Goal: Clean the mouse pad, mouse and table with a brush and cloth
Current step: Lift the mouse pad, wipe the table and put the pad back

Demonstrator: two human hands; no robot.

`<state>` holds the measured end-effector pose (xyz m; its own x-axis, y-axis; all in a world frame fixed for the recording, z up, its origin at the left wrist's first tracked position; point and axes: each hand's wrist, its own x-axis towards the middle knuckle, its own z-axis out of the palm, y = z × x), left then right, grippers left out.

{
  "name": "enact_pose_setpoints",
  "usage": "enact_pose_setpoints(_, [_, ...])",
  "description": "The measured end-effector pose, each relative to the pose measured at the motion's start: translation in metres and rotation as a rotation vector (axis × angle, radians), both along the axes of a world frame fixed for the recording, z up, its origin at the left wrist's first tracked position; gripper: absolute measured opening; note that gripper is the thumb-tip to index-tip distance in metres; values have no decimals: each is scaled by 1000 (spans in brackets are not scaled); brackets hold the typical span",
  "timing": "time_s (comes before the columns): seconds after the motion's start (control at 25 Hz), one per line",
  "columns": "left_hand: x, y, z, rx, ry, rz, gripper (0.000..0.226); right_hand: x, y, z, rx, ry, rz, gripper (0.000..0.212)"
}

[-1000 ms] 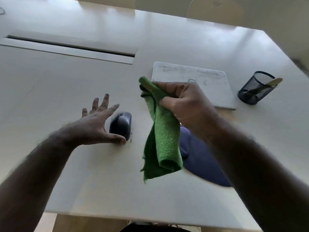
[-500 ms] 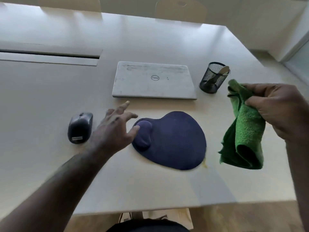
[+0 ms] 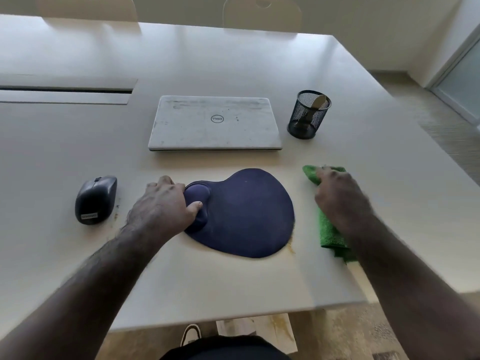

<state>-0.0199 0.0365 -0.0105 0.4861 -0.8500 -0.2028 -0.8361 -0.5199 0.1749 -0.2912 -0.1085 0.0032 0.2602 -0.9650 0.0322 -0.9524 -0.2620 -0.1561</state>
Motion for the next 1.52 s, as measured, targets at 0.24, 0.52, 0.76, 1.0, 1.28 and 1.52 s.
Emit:
enact_pose_setpoints(0.24, [1,-10,5,68,31,62,51,-14,-9,-25,320,58,0,65])
enact_pose_setpoints(0.52, [10,-23,7,-58,249,168,35,-3,1,-17,-71,-157,144,52])
enact_pose_setpoints(0.76, [17,-17,7,-383,761,243,15,48,-6,-13,155,-185,273,52])
enact_pose_setpoints(1.0, [27,-8,10,-395,913,225,12,67,-36,-4,390,-293,171,25])
enact_pose_setpoints(1.28, [61,-41,24,-378,874,251,10,92,-71,17,434,-555,108,10])
enact_pose_setpoints(1.52, [84,-84,14,-404,726,300,16,127,-91,6,245,-376,42,18])
